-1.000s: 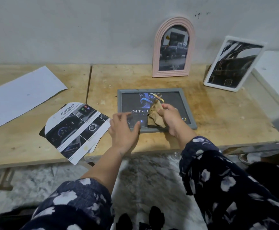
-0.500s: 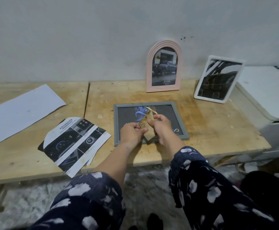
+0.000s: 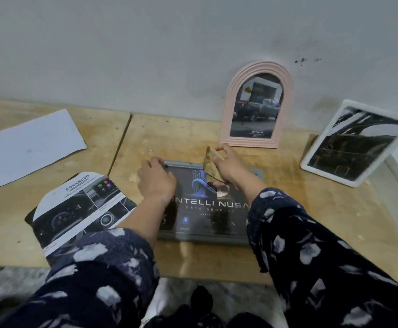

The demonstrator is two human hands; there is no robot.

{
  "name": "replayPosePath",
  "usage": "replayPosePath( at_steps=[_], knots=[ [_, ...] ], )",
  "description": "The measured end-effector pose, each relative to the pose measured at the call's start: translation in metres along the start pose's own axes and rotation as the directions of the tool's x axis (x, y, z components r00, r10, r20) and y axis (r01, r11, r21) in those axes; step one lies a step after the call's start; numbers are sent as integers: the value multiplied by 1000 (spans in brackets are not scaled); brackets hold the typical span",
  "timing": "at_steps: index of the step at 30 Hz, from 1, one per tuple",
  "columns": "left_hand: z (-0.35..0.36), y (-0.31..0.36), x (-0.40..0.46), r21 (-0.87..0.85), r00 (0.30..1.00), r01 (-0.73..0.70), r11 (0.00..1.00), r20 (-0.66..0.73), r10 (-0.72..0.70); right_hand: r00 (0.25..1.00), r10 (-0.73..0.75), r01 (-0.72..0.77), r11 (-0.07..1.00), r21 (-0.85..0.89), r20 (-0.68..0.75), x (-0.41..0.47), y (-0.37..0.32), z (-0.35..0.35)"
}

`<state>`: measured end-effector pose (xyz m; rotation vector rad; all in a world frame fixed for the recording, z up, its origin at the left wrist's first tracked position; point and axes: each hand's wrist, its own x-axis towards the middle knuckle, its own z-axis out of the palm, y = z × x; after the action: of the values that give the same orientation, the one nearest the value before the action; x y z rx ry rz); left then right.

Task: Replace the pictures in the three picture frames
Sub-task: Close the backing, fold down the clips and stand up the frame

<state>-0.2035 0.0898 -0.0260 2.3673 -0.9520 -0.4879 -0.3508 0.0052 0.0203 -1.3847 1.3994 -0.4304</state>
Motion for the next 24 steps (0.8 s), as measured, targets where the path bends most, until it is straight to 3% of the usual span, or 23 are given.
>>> replayPosePath(
  at_steps=[5, 10, 17, 24],
  knots=[
    [3, -8, 24, 42, 996, 84, 996, -19, -84, 967, -237, 254, 931, -262, 94, 44, -21, 19],
    [7, -16, 31, -1, 993, 103, 995, 51, -103, 909, -319, 408, 816, -410, 268, 73, -24, 55],
    [8, -15, 33, 49, 990, 134, 990, 35, -136, 871, -340, 489, 662, -568, 353, 85, -17, 81],
    [9, -12, 34, 104, 988, 138, 985, 54, -144, 930, -284, 368, 700, -612, 234, 93, -12, 95]
  ],
)
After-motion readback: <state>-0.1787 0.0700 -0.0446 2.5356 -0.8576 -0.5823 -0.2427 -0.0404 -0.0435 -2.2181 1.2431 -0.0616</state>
